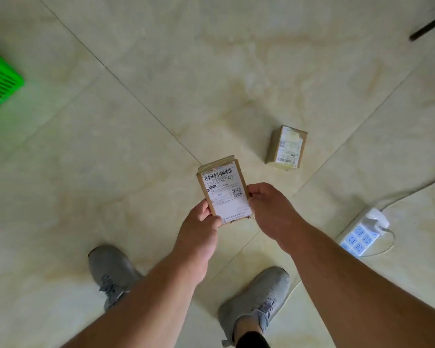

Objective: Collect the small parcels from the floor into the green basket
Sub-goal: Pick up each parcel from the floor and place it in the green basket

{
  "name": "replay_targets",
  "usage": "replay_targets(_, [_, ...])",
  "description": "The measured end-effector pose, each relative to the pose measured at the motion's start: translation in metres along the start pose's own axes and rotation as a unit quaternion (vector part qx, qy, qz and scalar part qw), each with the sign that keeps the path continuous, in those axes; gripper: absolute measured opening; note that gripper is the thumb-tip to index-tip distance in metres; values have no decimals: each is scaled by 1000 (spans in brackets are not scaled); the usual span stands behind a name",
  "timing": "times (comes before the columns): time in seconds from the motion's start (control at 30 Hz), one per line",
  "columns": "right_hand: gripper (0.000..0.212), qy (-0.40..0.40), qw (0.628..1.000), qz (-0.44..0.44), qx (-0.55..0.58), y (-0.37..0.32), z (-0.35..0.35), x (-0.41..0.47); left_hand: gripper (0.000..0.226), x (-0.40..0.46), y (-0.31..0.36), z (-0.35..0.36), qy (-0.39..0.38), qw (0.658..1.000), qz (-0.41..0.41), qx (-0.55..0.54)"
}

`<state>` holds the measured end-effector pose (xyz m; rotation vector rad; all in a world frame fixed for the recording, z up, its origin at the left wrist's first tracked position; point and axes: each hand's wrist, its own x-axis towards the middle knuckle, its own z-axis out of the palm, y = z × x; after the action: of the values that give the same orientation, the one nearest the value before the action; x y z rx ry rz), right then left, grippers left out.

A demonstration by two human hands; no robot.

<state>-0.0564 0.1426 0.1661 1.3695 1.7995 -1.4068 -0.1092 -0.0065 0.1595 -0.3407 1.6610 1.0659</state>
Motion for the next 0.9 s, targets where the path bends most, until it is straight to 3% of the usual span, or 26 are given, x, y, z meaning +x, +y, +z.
replay_targets(0.1, [34,-8,1000,-18,-2,-66,29,-18,50,-17,34,-62,25,1000,15,10])
replay_targets(0.43, [46,-76,987,-117,-77,-277,152,-79,46,-70,120,-278,105,991,51,-68])
replay_targets(0.63, [48,-126,977,-153,-78,-364,230,-98,45,-82,135,-387,145,981,75,-102])
replay_targets(0.9, [50,-152,963,-187,-121,-446,300,-70,45,-69,154,-478,182,965,110,-153])
